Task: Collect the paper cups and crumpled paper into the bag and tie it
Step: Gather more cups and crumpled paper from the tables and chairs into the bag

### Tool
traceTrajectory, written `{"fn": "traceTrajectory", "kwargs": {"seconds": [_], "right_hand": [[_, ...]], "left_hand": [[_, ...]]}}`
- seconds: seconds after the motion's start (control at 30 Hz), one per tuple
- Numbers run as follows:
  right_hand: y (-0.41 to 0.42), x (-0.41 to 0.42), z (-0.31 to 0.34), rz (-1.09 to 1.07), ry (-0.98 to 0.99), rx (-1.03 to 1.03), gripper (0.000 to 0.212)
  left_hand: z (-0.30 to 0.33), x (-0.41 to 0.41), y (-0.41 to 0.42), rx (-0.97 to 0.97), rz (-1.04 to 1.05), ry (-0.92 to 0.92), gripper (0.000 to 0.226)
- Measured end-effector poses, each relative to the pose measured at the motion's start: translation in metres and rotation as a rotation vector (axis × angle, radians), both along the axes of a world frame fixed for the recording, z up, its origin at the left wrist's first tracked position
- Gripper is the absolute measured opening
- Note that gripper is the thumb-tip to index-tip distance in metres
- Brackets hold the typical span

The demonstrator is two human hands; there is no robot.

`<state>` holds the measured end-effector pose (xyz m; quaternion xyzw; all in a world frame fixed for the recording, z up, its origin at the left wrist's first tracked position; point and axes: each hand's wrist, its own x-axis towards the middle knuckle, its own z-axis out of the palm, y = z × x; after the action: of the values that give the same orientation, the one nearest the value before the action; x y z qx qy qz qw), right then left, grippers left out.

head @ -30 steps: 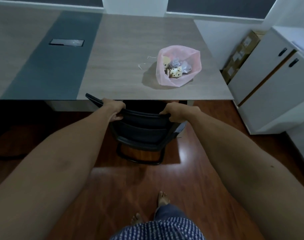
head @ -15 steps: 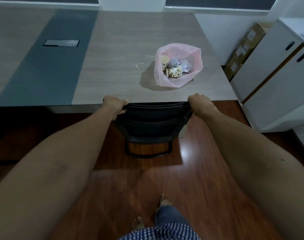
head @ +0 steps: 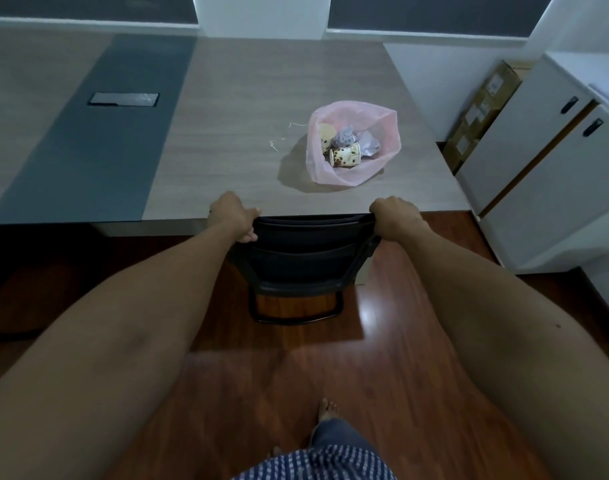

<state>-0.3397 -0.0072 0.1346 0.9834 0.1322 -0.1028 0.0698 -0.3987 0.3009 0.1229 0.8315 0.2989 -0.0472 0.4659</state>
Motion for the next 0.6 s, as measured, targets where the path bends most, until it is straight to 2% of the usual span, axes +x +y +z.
{"fn": "traceTrajectory", "kwargs": {"seconds": [0.07, 0.13, 0.2, 0.4, 0.5, 0.6], "right_hand": [[0.007, 0.002, 0.004, -0.066, 0.009, 0.102, 0.026], [0.014, 0.004, 0.007, -0.149, -0.015, 0.248, 0.036], [0.019, 0.007, 0.010, -0.201, -0.058, 0.345, 0.037], [0.013, 0.051, 0.020, -0.249, -0.129, 0.429, 0.039], [0.004, 0.093, 0.020, -0.259, -0.140, 0.462, 0.043], [-0.009, 0.144, 0.012, -0.261, -0.123, 0.465, 0.041]], "left_hand": [[0.005, 0.002, -0.002, 0.149, -0.107, -0.069, 0.032], [0.010, 0.007, -0.006, 0.185, -0.196, -0.146, 0.034], [0.012, 0.018, -0.010, 0.203, -0.255, -0.212, 0.034], [0.026, 0.077, -0.033, 0.240, -0.327, -0.287, 0.026], [0.026, 0.120, -0.045, 0.263, -0.350, -0.282, 0.029], [0.023, 0.168, -0.062, 0.276, -0.353, -0.279, 0.022]]}}
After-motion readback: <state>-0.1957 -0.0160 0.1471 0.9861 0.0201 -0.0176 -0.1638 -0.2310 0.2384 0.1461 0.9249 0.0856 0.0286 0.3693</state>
